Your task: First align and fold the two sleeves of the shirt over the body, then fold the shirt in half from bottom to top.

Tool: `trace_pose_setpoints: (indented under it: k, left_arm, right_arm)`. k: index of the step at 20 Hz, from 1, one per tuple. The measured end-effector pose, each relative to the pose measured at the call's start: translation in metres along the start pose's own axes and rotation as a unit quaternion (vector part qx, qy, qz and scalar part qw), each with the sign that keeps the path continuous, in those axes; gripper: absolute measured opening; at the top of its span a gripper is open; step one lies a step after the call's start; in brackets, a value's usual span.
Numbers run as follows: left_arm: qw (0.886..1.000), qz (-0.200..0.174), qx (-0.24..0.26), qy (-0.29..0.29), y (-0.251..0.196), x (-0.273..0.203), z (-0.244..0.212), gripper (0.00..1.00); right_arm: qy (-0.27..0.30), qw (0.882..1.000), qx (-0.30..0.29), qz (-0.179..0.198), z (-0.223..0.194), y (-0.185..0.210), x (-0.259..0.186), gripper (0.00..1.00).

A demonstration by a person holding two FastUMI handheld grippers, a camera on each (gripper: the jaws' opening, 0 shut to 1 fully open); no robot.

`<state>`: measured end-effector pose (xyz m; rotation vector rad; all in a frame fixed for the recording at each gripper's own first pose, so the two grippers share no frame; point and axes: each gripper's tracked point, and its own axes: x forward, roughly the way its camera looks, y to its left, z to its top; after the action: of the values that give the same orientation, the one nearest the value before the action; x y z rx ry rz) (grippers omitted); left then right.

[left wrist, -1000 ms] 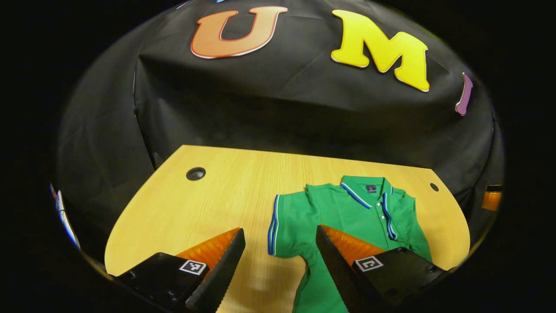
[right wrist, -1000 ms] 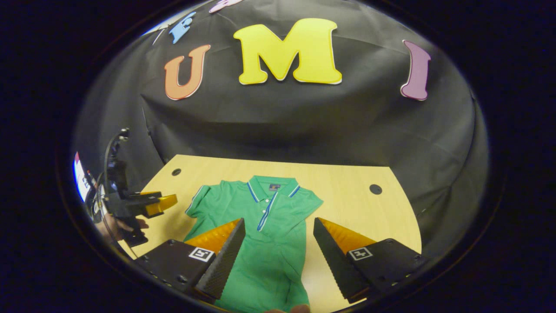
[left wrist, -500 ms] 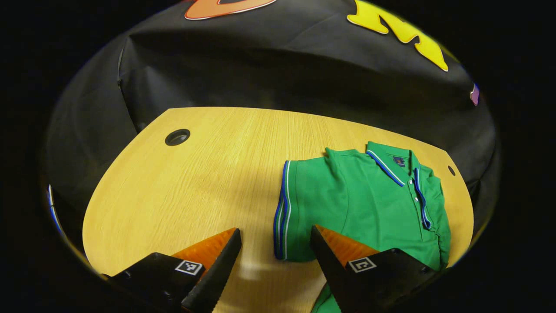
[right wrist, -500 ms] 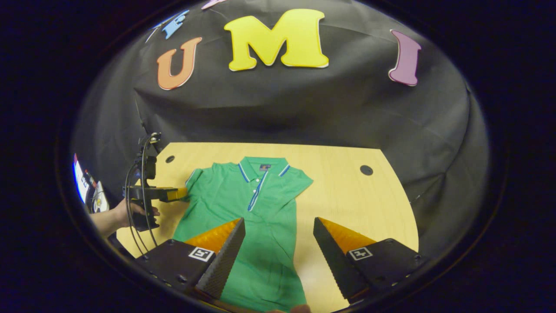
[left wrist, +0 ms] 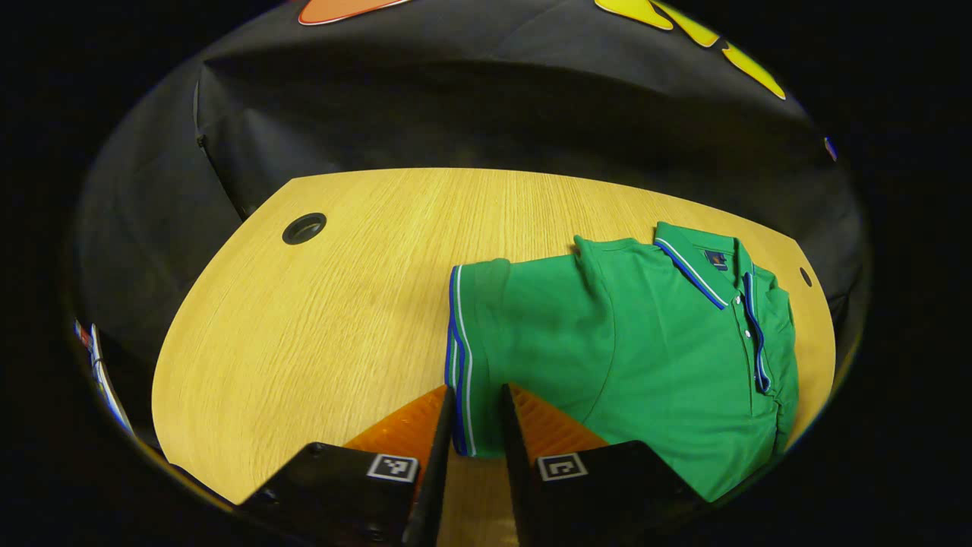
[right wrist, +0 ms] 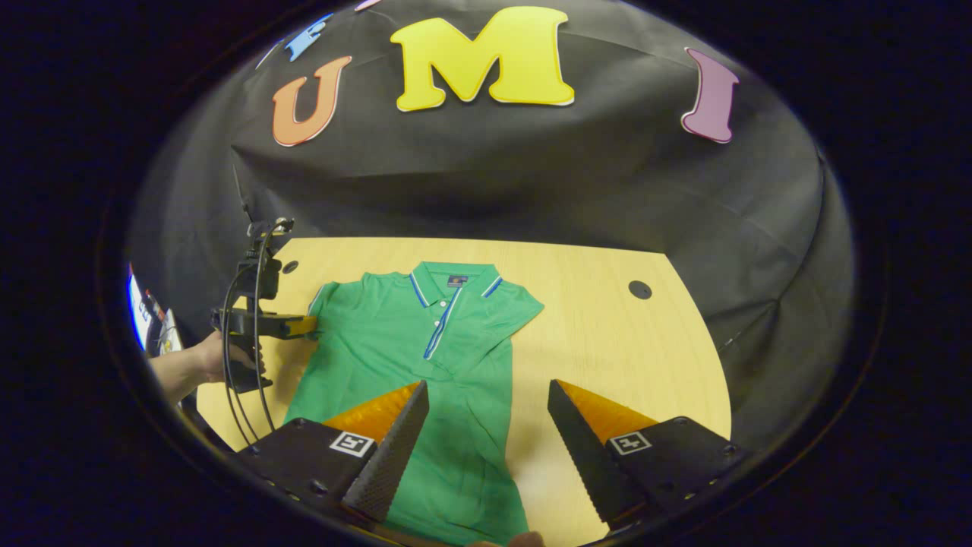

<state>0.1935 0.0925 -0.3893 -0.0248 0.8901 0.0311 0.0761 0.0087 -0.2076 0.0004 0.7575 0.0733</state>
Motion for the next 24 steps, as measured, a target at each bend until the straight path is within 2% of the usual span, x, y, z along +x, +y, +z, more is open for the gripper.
trace_pose_setpoints:
  k: [1, 2, 3, 4, 5, 7, 8, 9, 10, 11, 12, 15, 24]
  left_arm:
    - [1.0, -0.001, 0.002, 0.003, -0.003, 0.0, 0.0, 0.32]
    - [1.0, 0.002, 0.005, 0.005, -0.004, -0.002, 0.001, 0.24]
    - [1.0, 0.007, 0.01, 0.008, -0.004, 0.0, 0.002, 0.12]
    - [1.0, 0.01, 0.012, 0.009, -0.005, -0.001, 0.001, 0.1]
    - [1.0, 0.002, 0.009, 0.009, -0.01, -0.002, 0.002, 0.07]
    - [1.0, -0.003, 0.009, -0.004, -0.011, -0.01, 0.011, 0.06]
    - [1.0, -0.002, 0.012, -0.018, -0.011, -0.017, 0.019, 0.06]
    - [0.999, -0.003, 0.017, -0.032, -0.014, -0.022, 0.028, 0.06]
    - [0.999, -0.004, 0.023, -0.044, -0.017, -0.028, 0.036, 0.06]
    - [0.998, -0.005, 0.028, -0.055, -0.021, -0.036, 0.044, 0.06]
    - [0.997, -0.008, 0.03, -0.064, -0.026, -0.043, 0.052, 0.06]
    - [0.996, -0.016, 0.036, -0.082, -0.041, -0.062, 0.07, 0.06]
    - [0.994, -0.055, 0.036, -0.085, -0.126, -0.078, 0.08, 0.06]
  right_arm:
    - [-0.003, 1.0, 0.0, 0.001, 0.001, 0.0, 0.0, 0.96]
    - [-0.004, 1.0, -0.001, 0.001, 0.001, -0.002, 0.0, 0.96]
    - [-0.006, 1.0, -0.001, 0.001, 0.001, -0.003, -0.002, 0.92]
    - [-0.009, 1.0, -0.001, 0.002, 0.002, -0.005, -0.002, 0.96]
    - [-0.011, 1.0, -0.001, 0.0, 0.002, -0.008, -0.001, 0.96]
    - [-0.014, 1.0, 0.004, -0.003, 0.003, -0.012, -0.001, 0.96]
    - [-0.016, 1.0, 0.007, -0.003, 0.004, -0.014, -0.001, 0.92]
    - [-0.017, 1.0, 0.011, -0.004, 0.004, -0.015, 0.0, 0.92]
    - [-0.02, 1.0, 0.013, -0.004, 0.005, -0.017, -0.001, 0.96]
    - [-0.021, 1.0, 0.013, -0.006, 0.006, -0.018, 0.0, 0.92]
    - [-0.023, 1.0, 0.016, -0.011, 0.006, -0.022, 0.0, 0.96]
    - [-0.024, 0.999, 0.036, -0.008, 0.004, -0.027, -0.002, 0.96]
    - [-0.039, 0.998, 0.049, -0.017, -0.003, -0.053, -0.024, 0.96]
